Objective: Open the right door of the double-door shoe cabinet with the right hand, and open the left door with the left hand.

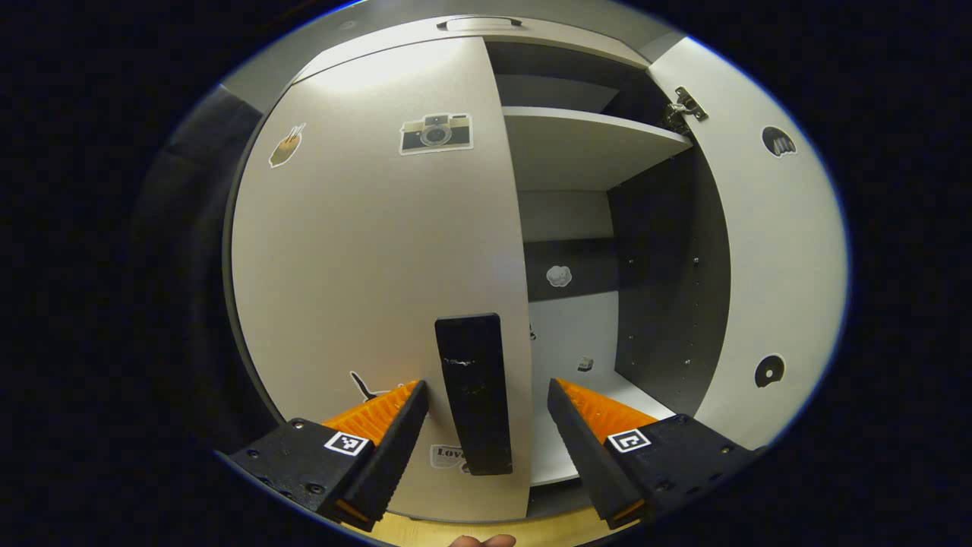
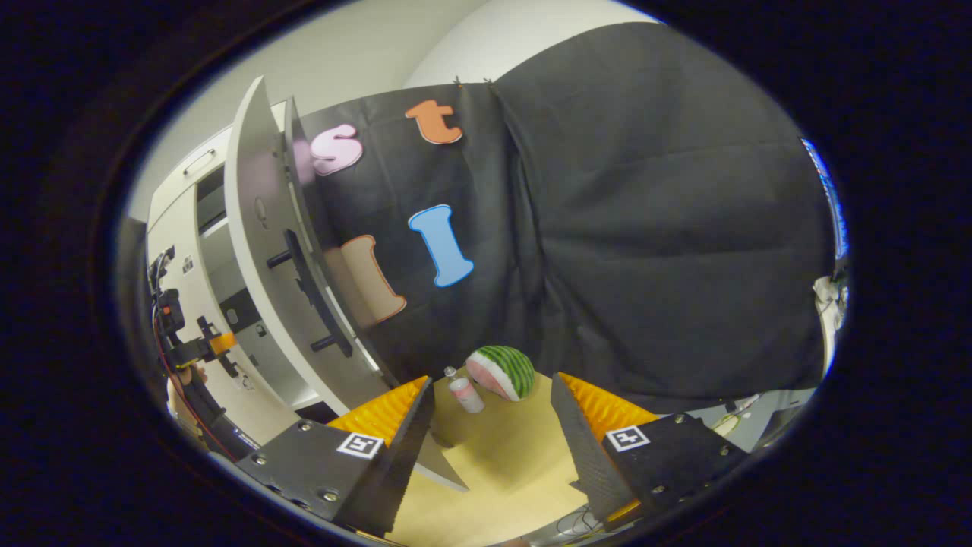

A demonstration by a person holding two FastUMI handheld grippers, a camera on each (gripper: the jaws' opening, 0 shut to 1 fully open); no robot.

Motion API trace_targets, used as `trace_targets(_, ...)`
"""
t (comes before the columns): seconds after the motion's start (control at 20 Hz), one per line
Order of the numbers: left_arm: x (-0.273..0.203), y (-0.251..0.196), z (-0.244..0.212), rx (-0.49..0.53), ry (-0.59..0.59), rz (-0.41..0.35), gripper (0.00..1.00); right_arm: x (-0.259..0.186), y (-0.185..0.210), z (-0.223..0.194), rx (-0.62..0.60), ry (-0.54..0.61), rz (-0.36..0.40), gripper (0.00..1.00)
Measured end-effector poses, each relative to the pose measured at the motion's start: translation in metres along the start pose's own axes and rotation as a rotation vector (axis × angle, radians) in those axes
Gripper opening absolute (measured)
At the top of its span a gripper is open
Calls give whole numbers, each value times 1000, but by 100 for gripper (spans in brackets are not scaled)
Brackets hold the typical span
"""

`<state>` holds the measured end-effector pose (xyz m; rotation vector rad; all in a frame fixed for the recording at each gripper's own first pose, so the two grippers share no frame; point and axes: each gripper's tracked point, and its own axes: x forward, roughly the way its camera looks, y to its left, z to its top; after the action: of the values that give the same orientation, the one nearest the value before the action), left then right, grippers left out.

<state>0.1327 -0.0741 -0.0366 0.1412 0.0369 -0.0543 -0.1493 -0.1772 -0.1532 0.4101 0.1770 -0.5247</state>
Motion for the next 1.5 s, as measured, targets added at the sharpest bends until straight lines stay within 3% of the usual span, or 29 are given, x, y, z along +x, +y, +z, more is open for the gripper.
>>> trace_targets(0.25, 3, 2, -1, 14, -3, 65, 97, -7, -14, -6, 11, 10, -45, 91)
trace_targets(0.45, 2, -1, -2, -2, 2, 69, 88, -14, -20, -10, 3, 18, -60, 91)
trace_targets(0.55, 2, -7, -3, -28, 3, 38, 77, -14, -19, -12, -1, 24, -58, 91)
trace_targets(0.6, -1, -7, -1, -38, 4, 27, 58, -14, -19, -12, -2, 27, -58, 91)
trace_targets(0.7, -3, 3, -6, -27, 16, 30, 54, -16, -19, -13, -1, 31, -53, 91)
trace_targets(0.8, 2, 0, -3, -84, 12, 8, 34, -17, -19, -14, 2, 39, -42, 91)
trace_targets(1.1, -3, 2, -5, -75, 35, -7, 25, -26, -21, -16, -29, 55, -21, 91)
trace_targets(1.5, -21, 3, -7, -101, 34, -49, 24, -53, -36, -20, -19, 58, -9, 91)
